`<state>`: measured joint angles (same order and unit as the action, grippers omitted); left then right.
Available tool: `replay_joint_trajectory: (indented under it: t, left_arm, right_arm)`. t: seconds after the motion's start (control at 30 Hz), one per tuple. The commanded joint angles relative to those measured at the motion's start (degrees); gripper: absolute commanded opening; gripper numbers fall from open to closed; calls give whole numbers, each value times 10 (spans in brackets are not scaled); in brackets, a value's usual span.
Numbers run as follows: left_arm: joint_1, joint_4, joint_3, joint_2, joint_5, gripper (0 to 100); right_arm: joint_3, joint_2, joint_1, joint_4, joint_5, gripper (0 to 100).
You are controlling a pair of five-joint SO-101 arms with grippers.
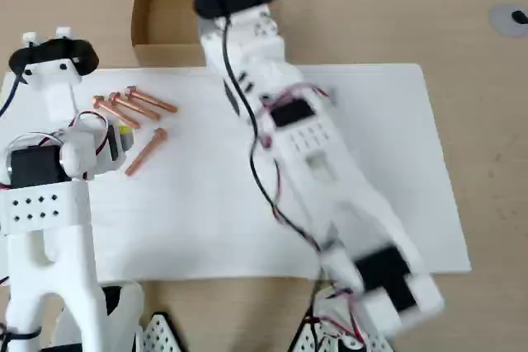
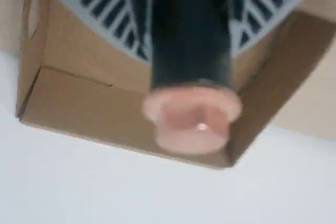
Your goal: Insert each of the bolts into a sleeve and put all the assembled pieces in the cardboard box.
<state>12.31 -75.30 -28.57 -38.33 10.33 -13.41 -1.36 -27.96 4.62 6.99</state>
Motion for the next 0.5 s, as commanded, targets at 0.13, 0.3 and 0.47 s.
replay_joint_trajectory:
  t: [0.13,0.3,0.47]
  left_arm:
    - [8,6,-2,-2,6,209]
    - [8,-10,-2,-2,6,210]
    - [8,-33,-3,-1,9,208]
  right_arm:
    - [324,-289,62,-18,-14,9]
    - [491,-450,88,-16,-14,9]
    - [618,-572,97,-16,-14,9]
